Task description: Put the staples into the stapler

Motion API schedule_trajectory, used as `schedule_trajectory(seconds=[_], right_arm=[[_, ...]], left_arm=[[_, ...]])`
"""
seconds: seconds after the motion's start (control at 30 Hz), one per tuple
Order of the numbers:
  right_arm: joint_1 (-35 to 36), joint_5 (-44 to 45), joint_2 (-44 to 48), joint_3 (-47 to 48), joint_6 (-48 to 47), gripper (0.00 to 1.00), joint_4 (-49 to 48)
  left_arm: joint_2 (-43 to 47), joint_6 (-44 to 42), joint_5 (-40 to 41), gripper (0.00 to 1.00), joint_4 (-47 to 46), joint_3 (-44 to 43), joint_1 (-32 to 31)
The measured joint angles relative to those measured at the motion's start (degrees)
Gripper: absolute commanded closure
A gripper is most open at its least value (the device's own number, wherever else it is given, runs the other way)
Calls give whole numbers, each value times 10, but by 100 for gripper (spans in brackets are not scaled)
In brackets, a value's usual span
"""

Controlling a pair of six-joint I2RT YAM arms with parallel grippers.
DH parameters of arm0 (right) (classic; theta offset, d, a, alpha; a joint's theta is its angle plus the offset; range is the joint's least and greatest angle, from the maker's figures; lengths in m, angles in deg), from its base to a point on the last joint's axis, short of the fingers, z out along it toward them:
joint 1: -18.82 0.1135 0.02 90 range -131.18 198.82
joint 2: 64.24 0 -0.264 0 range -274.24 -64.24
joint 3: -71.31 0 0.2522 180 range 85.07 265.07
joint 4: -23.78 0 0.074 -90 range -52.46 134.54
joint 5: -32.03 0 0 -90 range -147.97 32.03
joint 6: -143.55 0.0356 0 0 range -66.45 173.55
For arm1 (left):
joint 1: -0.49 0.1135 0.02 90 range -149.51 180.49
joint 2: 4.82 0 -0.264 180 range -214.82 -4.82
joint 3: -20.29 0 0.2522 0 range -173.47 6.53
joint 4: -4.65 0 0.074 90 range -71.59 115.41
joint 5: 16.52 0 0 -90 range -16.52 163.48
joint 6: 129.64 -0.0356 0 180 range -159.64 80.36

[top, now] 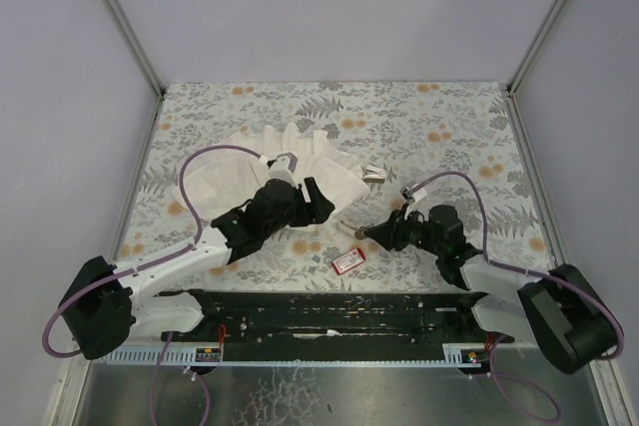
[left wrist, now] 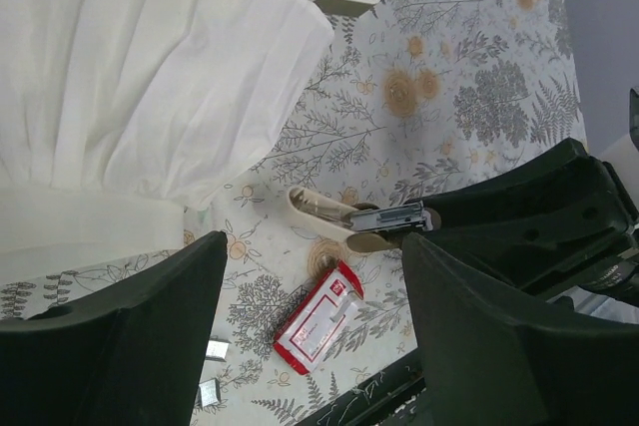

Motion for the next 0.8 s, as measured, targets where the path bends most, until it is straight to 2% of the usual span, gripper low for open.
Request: schedule_trajectory(seconds=[0.13, 0.33, 0.43, 0.63, 0.8], right_arm=[[33, 17, -61, -3, -22, 100, -66], [64, 50, -95, -13, -43, 90, -103], [75, 71, -95, -15, -44, 79, -101], [77, 97, -77, -20, -32, 65, -81], [77, 113, -20, -28, -15, 54, -27]], left_arm=[[-10, 0, -8, 30, 0, 0, 0], [-18, -3, -13, 30, 0, 0, 1], [-26, -5, -16, 30, 0, 0, 2], [-35, -7, -18, 30, 0, 0, 4], [-37, -10, -19, 30, 0, 0, 4]])
